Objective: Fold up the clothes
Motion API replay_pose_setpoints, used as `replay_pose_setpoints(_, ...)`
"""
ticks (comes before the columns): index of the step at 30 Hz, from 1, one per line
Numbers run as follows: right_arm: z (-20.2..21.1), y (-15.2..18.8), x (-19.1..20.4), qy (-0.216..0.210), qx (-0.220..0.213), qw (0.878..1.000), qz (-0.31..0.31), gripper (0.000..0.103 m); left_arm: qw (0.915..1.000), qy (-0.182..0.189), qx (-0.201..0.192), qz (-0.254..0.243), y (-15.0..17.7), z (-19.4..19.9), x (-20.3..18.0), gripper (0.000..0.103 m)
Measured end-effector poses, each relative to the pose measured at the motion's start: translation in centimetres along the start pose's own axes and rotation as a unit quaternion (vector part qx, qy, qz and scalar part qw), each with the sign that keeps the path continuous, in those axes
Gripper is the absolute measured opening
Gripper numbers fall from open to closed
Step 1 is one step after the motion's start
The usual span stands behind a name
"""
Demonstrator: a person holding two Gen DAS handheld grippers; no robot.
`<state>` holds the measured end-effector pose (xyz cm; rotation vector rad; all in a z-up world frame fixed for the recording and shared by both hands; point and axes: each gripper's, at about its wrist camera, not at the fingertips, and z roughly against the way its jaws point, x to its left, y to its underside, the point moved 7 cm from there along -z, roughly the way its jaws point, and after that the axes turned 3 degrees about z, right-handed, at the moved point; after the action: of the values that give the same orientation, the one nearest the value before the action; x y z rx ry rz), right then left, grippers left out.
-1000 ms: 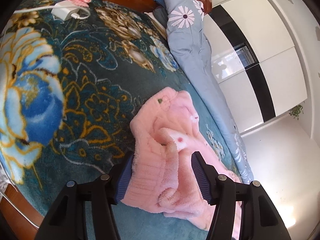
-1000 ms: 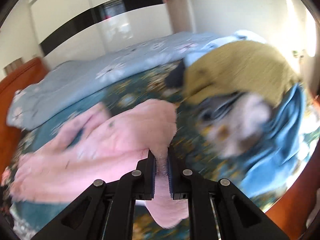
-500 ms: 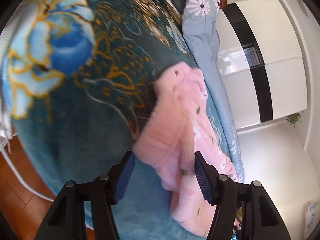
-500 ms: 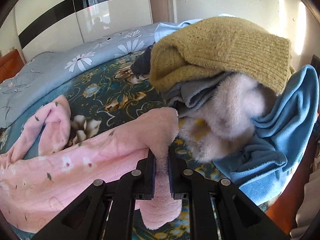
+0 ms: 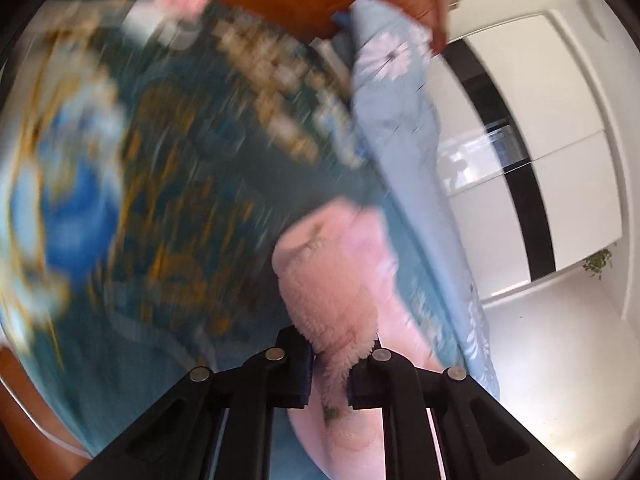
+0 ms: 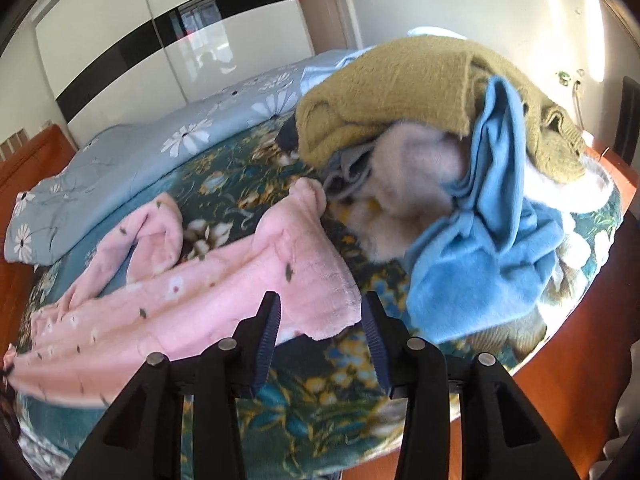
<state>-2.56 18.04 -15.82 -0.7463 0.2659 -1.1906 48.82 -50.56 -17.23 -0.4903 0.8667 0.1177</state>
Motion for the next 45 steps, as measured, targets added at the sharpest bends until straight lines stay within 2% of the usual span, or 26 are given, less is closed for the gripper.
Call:
replay_pose_setpoints(2, -0.7, 1.4, 0.2, -0.015, 0.016, 1.0, -0.002, 0.043, 0.9987, -0.01, -0.034, -0.038, -2.8, 1.6, -1.9, 0.012)
replay_pose_setpoints(5, -2.9, 3.7, 0.9, -0.052, 0.046, 0.997, -0.019, 0.043, 0.993, -0.039, -0.058, -0.095, -5.9, 3.0, -3.3, 0.012)
replay_pose_setpoints(9, -5.9, 5.5, 1.6, -0.077, 0.071, 0.993, -0.054, 0.043, 0.9839, -0.107, -0.036, -0.138, -5.8, 1.2, -2.3, 0.013)
replay_pose_setpoints(11, -6.8, 5.6, 1.7, -0.083, 0.071, 0.991, -0.074, 0.044, 0.9833, -0.119, -0.031, -0.134, -5.6, 0.2, -1.2, 0.013)
replay_pose_setpoints(14, -6.8, 5.2, 1.5, -0.095, 0.06, 0.989, -0.094, 0.042, 0.9893, -0.116, -0.017, -0.087, -4.9, -1.0, 1.4, 0.013)
replay_pose_setpoints(15, -6.7, 4.9, 1.3, -0.102, 0.053, 0.988, -0.103, 0.037, 0.9911, -0.111, -0.015, -0.072, -4.7, -1.3, 2.0, 0.013)
replay_pose_setpoints(16, -6.6, 4.6, 1.2, -0.112, 0.046, 0.986, -0.114, 0.013, 0.9925, -0.106, -0.012, -0.059, -4.6, -1.4, 2.6, 0.013)
replay_pose_setpoints(17, -6.4, 4.4, 1.0, -0.121, 0.039, 0.984, -0.125, 0.005, 0.9932, -0.103, -0.011, -0.053, -4.4, -1.5, 3.0, 0.013)
replay_pose_setpoints(22, -4.1, 3.2, -0.6, -0.103, 0.006, 0.987, -0.127, 0.005, 0.9958, -0.079, -0.012, -0.043, -4.1, -0.6, 3.3, 0.013)
replay_pose_setpoints(26, -2.0, 2.2, -2.1, -0.081, -0.02, 0.989, -0.122, 0.005, 0.9963, -0.054, -0.002, -0.067, -3.6, 0.1, 2.5, 0.013)
replay_pose_setpoints(28, -2.4, 3.1, -2.6, -0.071, -0.003, 0.99, -0.119, 0.005, 0.9943, -0.064, 0.002, -0.085, -2.9, 0.3, 3.1, 0.013)
replay_pose_setpoints(30, -3.3, 4.5, -3.1, -0.07, 0.014, 0.989, -0.131, 0.005, 0.9938, -0.075, 0.009, -0.082, -2.3, 0.1, 4.6, 0.013)
replay_pose_setpoints(34, -4.7, 6.1, -3.9, -0.065, 0.042, 0.986, -0.144, 0.005, 0.9962, -0.074, 0.028, -0.037, -1.1, -0.4, 7.8, 0.013)
replay_pose_setpoints(37, -4.7, 5.8, -3.8, -0.057, 0.046, 0.988, -0.134, 0.006, 0.9966, -0.064, 0.034, -0.039, -0.7, -0.3, 8.4, 0.019)
replay_pose_setpoints(38, -4.5, 5.5, -3.7, -0.057, 0.046, 0.989, -0.13, 0.01, 0.9967, -0.059, 0.037, -0.041, -0.6, -0.1, 8.4, 0.022)
replay_pose_setpoints(39, -4.4, 5.3, -3.7, -0.055, 0.044, 0.99, -0.126, 0.013, 0.9968, -0.054, 0.041, -0.042, -0.6, 0.0, 8.3, 0.032)
replay_pose_setpoints(40, -4.2, 5.1, -3.8, -0.045, 0.042, 0.991, -0.12, 0.018, 0.9968, -0.053, 0.043, -0.042, -0.8, 0.2, 8.3, 0.038)
replay_pose_setpoints(42, -3.5, 5.0, -4.3, -0.022, 0.034, 0.993, -0.112, 0.024, 0.9958, -0.071, 0.036, -0.046, -1.3, 1.0, 8.6, 0.056)
replay_pose_setpoints(45, -2.2, 4.1, -4.7, 0.007, 0.011, 0.994, -0.106, 0.026, 0.9929, -0.102, 0.014, -0.058, -1.9, 2.4, 8.6, 0.059)
